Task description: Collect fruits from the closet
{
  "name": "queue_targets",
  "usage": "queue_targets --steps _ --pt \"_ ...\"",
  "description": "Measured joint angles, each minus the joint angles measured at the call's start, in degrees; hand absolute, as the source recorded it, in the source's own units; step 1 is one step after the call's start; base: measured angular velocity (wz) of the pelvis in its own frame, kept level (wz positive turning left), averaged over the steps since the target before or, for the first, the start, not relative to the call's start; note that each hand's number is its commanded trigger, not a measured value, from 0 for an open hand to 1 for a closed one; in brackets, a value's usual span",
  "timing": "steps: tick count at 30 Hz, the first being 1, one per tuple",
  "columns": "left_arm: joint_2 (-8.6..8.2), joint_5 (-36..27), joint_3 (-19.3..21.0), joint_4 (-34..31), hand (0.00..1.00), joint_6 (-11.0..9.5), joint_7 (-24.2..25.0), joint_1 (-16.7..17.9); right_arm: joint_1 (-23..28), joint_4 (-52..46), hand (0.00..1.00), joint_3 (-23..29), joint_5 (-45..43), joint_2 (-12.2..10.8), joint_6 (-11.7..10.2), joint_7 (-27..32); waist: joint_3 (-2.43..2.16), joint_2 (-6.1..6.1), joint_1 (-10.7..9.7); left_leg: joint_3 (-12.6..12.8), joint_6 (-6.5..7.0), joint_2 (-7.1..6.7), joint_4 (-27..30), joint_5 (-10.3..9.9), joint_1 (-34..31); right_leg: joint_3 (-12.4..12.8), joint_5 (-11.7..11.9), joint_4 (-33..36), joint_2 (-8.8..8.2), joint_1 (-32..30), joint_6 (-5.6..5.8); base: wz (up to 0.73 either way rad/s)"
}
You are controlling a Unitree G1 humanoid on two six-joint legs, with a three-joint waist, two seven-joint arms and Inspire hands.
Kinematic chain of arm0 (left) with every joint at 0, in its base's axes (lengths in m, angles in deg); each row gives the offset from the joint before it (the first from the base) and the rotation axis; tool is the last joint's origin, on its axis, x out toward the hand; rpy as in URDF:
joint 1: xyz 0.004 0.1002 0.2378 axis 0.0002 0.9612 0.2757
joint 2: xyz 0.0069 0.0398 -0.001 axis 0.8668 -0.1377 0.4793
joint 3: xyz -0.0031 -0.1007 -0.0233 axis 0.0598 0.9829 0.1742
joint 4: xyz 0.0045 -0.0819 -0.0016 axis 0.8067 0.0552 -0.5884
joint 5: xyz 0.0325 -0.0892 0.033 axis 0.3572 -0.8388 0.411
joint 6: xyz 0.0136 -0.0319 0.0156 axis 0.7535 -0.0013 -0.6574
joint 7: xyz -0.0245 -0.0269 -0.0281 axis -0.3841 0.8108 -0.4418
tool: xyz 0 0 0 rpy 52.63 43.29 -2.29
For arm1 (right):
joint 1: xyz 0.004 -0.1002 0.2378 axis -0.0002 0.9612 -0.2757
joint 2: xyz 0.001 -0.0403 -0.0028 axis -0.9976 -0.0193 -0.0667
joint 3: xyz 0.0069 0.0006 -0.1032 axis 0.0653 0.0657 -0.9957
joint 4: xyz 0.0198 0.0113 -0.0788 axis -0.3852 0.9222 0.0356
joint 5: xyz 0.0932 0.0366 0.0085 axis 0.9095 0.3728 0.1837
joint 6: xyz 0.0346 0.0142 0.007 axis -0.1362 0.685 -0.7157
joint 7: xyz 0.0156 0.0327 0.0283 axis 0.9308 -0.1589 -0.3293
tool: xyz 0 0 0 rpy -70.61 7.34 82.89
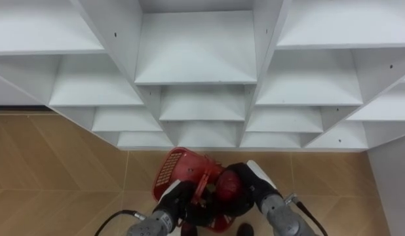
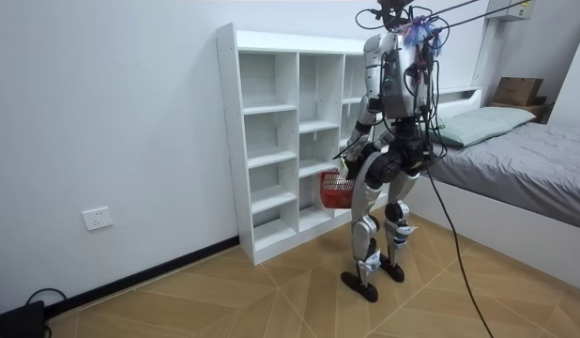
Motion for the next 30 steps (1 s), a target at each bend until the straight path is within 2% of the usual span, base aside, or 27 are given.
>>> queue_targets --steps 9,30 --pt "-0.04 0.04 0.10 -0.01 1.00 0.01 -0.10 0.02 -0.10 0.09 0.00 0.13 -1.55 -0.06 -0.04 -0.13 -0.13 0.16 -0.08 0.02 -0.09 0.37 0.33 0.01 -0.18 -0.17 0.36 0.04 0.25 -0.09 -0.35 0.00" --pt "-0.18 -0.01 0.03 -0.42 1.00 0.08 -1.01 -0.10 0.18 0.49 0.00 -0.04 -1.91 -0.20 -0.69 0.79 -0.18 0.19 -0.12 0.22 -0.08 0.38 0.30 0.00 -0.14 -0.15 0.45 -0.05 0.22 -0.02 -0.28 0.00"
